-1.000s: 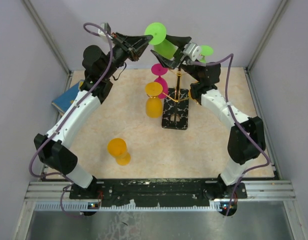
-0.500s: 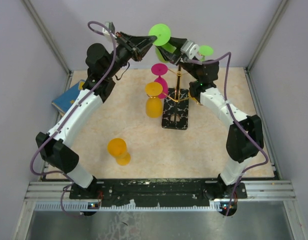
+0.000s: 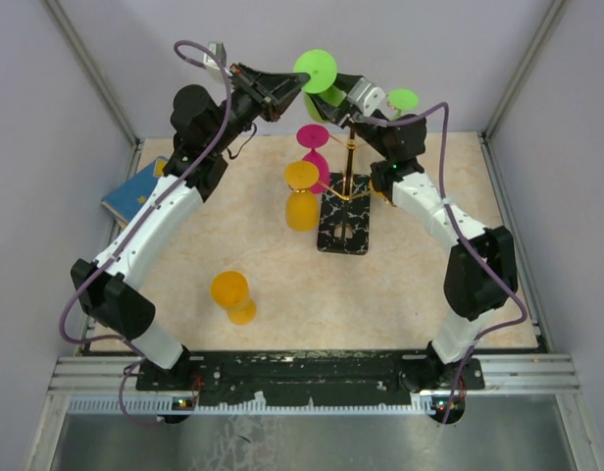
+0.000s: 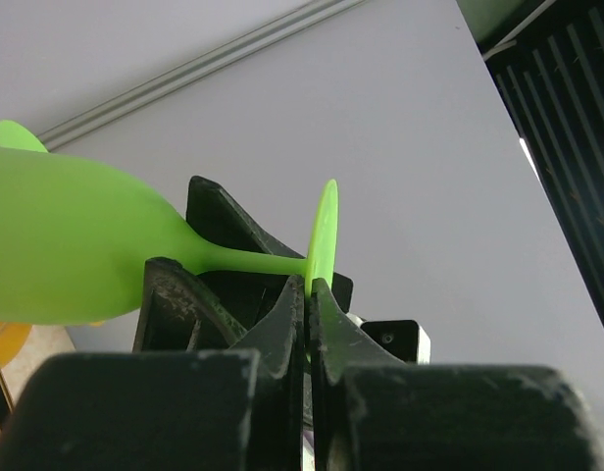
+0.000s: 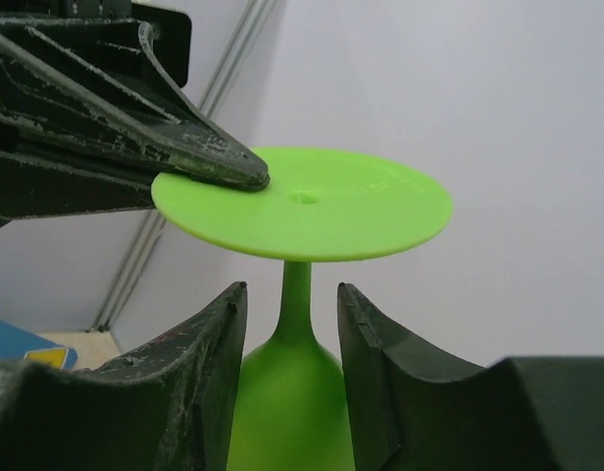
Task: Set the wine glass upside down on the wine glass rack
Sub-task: Turn the wine glass upside down at the wine rack.
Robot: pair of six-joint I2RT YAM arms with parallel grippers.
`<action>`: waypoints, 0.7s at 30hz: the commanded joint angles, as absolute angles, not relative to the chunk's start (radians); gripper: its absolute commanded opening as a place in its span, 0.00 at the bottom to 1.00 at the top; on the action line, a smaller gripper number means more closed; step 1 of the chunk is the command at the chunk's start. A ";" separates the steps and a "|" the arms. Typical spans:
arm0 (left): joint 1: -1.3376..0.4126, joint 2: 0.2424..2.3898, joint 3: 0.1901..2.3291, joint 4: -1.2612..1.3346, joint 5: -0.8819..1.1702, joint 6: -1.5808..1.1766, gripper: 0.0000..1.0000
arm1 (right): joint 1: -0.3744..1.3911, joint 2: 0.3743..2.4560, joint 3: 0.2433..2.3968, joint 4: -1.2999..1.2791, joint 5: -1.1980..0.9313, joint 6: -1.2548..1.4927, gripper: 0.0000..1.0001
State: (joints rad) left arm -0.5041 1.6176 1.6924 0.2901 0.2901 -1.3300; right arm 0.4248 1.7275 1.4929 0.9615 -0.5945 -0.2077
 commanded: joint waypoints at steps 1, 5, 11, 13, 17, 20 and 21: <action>-0.511 1.566 1.729 0.347 0.269 -1.309 0.00 | 0.434 1.673 1.462 0.938 -0.553 -0.252 0.43; -0.509 1.573 1.730 0.353 0.274 -1.322 0.00 | 0.434 1.660 1.444 0.925 -0.542 -0.272 0.43; -0.507 1.573 1.732 0.356 0.263 -1.324 0.00 | 0.434 1.660 1.432 0.907 -0.540 -0.292 0.28; -0.505 1.570 1.731 0.356 0.257 -1.320 0.00 | 0.434 1.644 1.426 0.898 -0.536 -0.301 0.22; -0.502 1.562 1.726 0.357 0.246 -1.317 0.00 | 0.434 1.616 1.415 0.879 -0.523 -0.322 0.10; -0.498 1.556 1.716 0.364 0.234 -1.318 0.00 | 0.434 1.606 1.404 0.869 -0.513 -0.329 0.03; -0.496 1.553 1.714 0.366 0.230 -1.318 0.00 | 0.434 1.603 1.400 0.867 -0.509 -0.331 0.01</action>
